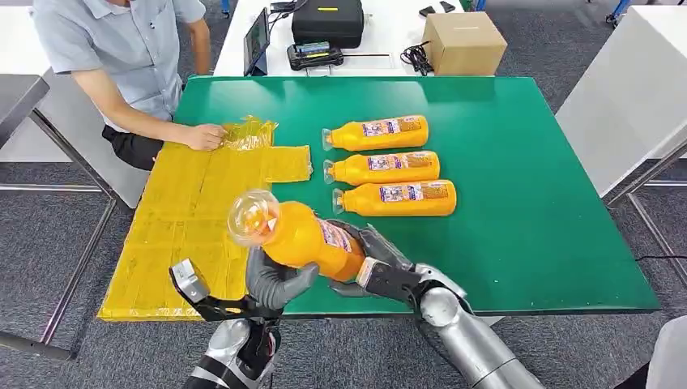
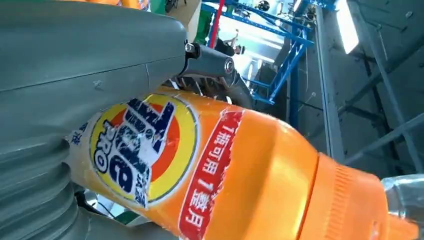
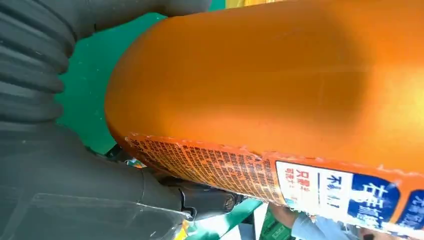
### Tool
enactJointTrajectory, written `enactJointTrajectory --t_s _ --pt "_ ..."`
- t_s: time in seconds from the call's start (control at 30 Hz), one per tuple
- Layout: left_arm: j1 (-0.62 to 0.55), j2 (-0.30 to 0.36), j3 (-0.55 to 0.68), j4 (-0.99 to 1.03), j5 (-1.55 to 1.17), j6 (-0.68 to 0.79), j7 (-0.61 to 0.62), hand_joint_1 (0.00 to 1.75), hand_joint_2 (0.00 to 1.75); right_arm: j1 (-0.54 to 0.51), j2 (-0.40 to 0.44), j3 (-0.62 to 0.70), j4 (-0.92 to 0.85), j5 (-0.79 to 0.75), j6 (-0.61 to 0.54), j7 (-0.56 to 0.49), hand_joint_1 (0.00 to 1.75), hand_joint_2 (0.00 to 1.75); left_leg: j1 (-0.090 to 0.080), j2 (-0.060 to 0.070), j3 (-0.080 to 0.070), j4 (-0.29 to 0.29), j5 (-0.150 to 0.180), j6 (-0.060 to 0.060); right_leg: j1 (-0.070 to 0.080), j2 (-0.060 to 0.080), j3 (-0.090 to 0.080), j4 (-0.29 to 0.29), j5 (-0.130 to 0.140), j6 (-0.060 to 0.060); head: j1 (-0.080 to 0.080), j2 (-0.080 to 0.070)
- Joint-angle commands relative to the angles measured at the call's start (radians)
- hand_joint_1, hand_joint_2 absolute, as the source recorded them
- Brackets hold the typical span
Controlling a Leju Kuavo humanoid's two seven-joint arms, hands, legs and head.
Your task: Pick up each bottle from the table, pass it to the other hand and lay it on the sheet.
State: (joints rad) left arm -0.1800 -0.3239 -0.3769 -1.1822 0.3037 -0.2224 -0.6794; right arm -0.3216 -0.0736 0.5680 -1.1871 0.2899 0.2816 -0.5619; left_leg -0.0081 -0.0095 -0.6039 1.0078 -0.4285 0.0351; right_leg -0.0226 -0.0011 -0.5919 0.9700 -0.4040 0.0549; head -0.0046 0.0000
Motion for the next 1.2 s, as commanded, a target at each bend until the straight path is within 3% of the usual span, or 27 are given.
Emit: enactJointTrajectory --t_s 0.03,0.17,0.27,0.37,0.4,0.43,1.0,1.1,1.2 --pt "-0.021 -0.008 -0.028 -0.033 -0.087 0.041 -0.019 1.75 1.75 -0.021 -0.011 0.013 0.066 -0.023 0.019 0.015 1.75 1.75 0.001 0.0 0.002 0.0 -0.001 -0.002 0.001 -0.001 0.003 0.0 -0.001 -0.002 0.0 0.0" --pt "-0.024 -0.005 -0.043 -0.029 -0.12 0.061 -0.019 1.75 1.75 -0.026 -0.006 0.017 0.062 -0.018 0.01 0.017 1.75 1.75 0.002 0.001 0.004 0.001 -0.003 -0.002 0.002 0.0 0.005 0.0 -0.002 -0.003 0.0 0.0" --pt "-0.036 0.0 -0.05 -0.009 -0.151 0.14 -0.019 1.75 1.75 -0.022 -0.01 0.02 0.051 -0.014 0.002 0.019 1.55 1.75 0.002 0.0 0.004 0.001 -0.002 -0.002 0.002 -0.001 0.005 0.0 -0.002 -0.003 0.0 0.0" --pt "-0.036 0.0 -0.05 -0.009 -0.151 0.14 -0.019 1.75 1.75 -0.022 -0.01 0.02 0.051 -0.014 0.002 0.019 1.55 1.75 0.002 0.0 0.004 0.001 -0.002 -0.002 0.002 -0.001 0.004 0.0 -0.002 -0.003 0.0 0.0" --pt "-0.04 0.001 -0.046 0.0 -0.157 0.159 -0.019 1.75 1.75 -0.021 -0.014 0.019 0.047 -0.013 0.0 0.02 0.56 1.75 0.001 0.0 0.003 0.0 -0.001 -0.002 0.001 0.0 0.003 0.0 -0.001 -0.002 0.0 0.0" --pt "-0.046 0.004 -0.052 0.002 -0.184 0.218 -0.019 1.75 1.75 -0.015 -0.016 0.015 0.041 -0.01 -0.008 0.021 0.0 1.75 0.001 0.0 0.002 0.0 -0.001 -0.001 0.001 -0.001 0.002 -0.001 -0.001 -0.002 0.0 0.0" --pt "-0.074 0.032 -0.056 0.032 -0.211 0.425 -0.014 1.75 1.75 0.018 0.026 -0.02 0.034 0.043 -0.087 0.041 0.0 1.75 0.001 0.0 0.004 0.0 -0.001 -0.002 0.001 0.0 0.004 0.0 -0.001 -0.003 0.0 0.0" --pt "-0.076 0.065 -0.08 0.005 -0.474 0.669 0.021 1.75 1.75 0.045 0.043 -0.054 0.02 0.127 -0.202 0.06 0.0 1.75 0.001 0.0 0.004 0.0 -0.001 -0.002 0.002 0.0 0.004 0.0 -0.001 -0.003 0.0 0.0" --pt "-0.086 0.103 -0.075 0.008 -0.723 0.73 0.171 1.75 1.75 0.095 0.067 -0.132 -0.028 0.181 -0.281 0.069 0.0 1.75 0.001 0.0 0.003 -0.001 -0.001 -0.002 0.001 0.0 0.003 -0.001 -0.001 -0.002 0.0 0.0"
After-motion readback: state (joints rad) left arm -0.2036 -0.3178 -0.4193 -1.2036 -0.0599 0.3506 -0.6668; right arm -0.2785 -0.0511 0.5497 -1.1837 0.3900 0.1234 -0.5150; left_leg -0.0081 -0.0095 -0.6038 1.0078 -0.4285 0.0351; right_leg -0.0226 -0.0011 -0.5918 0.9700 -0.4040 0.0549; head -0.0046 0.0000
